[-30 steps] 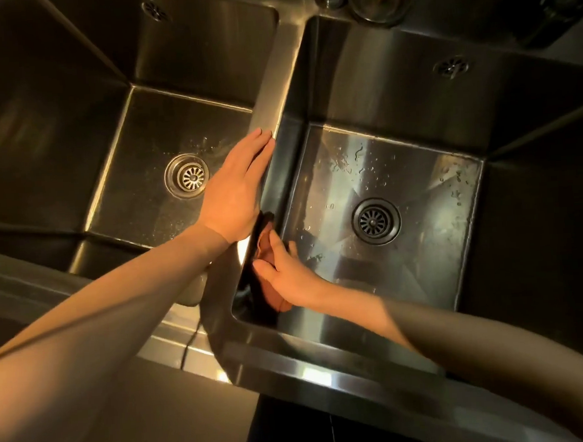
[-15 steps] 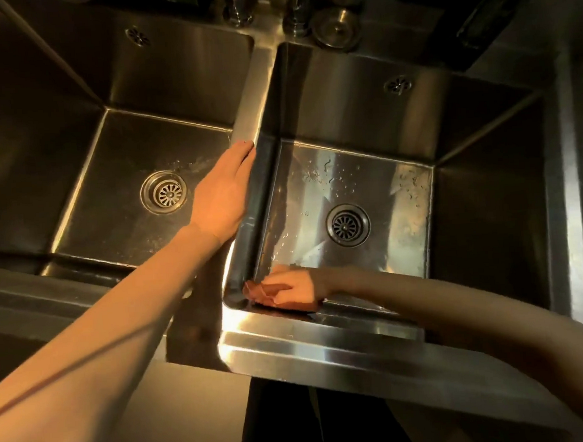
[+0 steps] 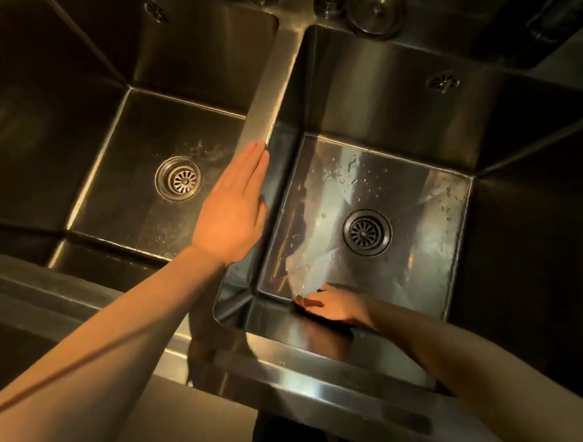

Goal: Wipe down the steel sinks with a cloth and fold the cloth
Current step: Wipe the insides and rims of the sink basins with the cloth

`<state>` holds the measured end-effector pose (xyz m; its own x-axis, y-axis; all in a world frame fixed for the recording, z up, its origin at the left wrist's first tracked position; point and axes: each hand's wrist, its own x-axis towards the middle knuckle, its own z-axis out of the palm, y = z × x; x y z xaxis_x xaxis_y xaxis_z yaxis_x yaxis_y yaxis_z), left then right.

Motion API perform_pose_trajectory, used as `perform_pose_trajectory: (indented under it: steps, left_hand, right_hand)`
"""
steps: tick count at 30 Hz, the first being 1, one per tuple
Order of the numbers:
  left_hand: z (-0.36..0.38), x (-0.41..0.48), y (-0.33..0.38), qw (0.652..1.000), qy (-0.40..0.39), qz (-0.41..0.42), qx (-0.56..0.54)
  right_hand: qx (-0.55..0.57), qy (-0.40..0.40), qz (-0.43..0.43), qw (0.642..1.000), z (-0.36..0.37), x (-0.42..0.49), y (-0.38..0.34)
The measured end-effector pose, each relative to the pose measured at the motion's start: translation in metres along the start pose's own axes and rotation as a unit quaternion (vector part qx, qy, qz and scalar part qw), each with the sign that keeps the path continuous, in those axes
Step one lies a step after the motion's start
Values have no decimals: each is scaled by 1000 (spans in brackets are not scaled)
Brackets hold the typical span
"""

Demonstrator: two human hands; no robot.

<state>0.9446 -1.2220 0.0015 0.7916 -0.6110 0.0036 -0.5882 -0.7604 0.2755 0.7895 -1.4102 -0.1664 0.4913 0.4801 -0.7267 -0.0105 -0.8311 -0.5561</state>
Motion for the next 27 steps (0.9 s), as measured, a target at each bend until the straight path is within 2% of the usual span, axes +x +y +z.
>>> perform_pose_trajectory:
  steps: [2,5,7,9,11,13,18,20,24,27]
  left_hand:
    - [-1,-1,2,1000,0,-10,-6]
    - [-3,-1,3,1000,5,-16,5]
    - [-4,-1,5,1000,0,-17,1]
    - [-6,1,7,1000,-2,-22,-1]
    - [-8,2,8,1000,-2,-26,3]
    - [-7,1,8,1000,2,-31,7]
    - [-8,3,8,1000,-7,-25,18]
    - [-9,3,10,999,-15,-31,14]
    - [-12,3,14,999,-11,-41,8]
    - [-12,3,14,999,-25,-45,-1]
  right_hand:
    - [28,25,-18,999,-12,-26,-18]
    - [126,99,-113,981,-27,-94,-33]
    - [131,84,-150,976,-37,-134,-31]
    - [141,54,-123,981,-34,-150,-22]
    - [149,78,-71,983,-17,-138,-6]
    - [114,91,-15,989,6,-107,15]
    - [39,49,79,995,22,-47,33]
    - [62,60,75,993,15,-64,20]
    - [137,85,-27,987,-8,-139,2]
    - [169,80,-35,982,-9,-174,4]
